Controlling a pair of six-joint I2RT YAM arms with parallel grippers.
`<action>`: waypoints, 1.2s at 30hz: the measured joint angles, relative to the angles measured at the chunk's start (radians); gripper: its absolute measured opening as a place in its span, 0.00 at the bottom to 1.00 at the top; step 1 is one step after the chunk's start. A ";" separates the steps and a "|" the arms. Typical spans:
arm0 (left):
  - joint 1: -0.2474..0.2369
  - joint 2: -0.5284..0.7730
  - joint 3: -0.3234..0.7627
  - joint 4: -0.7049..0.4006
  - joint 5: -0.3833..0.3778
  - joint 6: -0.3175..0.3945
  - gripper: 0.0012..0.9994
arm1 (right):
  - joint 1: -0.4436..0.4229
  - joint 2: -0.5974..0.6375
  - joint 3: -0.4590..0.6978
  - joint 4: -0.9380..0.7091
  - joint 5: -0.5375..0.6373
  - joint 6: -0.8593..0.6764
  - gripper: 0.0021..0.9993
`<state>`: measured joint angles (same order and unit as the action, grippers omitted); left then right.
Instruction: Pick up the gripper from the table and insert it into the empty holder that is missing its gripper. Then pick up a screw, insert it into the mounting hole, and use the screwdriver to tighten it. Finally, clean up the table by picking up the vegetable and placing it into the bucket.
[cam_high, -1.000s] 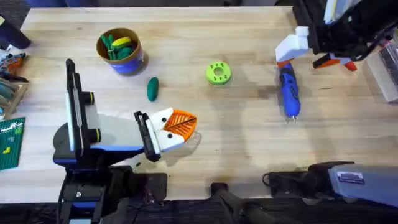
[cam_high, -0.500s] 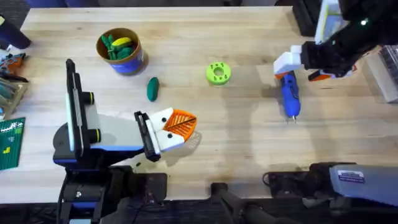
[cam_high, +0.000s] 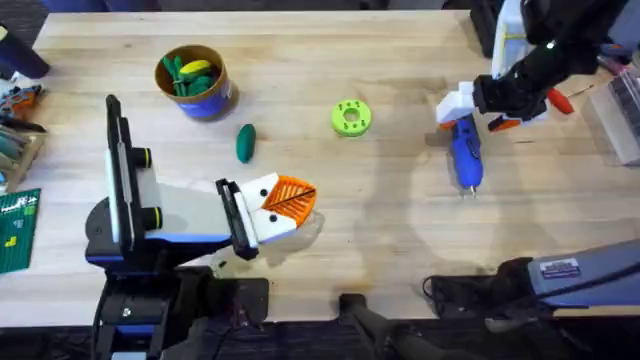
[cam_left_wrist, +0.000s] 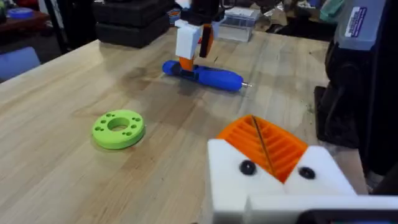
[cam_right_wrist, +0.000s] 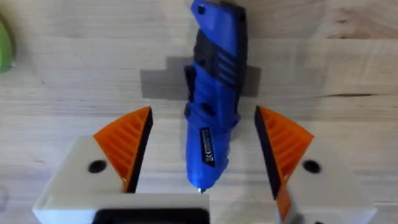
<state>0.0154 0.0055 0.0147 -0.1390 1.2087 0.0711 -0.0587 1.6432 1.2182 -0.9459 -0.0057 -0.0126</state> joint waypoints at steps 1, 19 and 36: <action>0.000 0.000 0.000 0.000 0.000 0.000 0.02 | -0.002 0.007 0.000 0.002 0.005 -0.003 0.95; 0.000 0.000 0.000 0.000 0.000 0.000 0.02 | -0.012 0.159 -0.002 0.070 0.032 -0.017 0.95; 0.000 0.000 0.000 0.000 0.000 0.000 0.02 | -0.012 0.158 -0.025 0.129 0.070 0.051 0.95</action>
<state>0.0154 0.0055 0.0146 -0.1390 1.2087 0.0710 -0.0708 1.8012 1.1932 -0.8173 0.0642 0.0389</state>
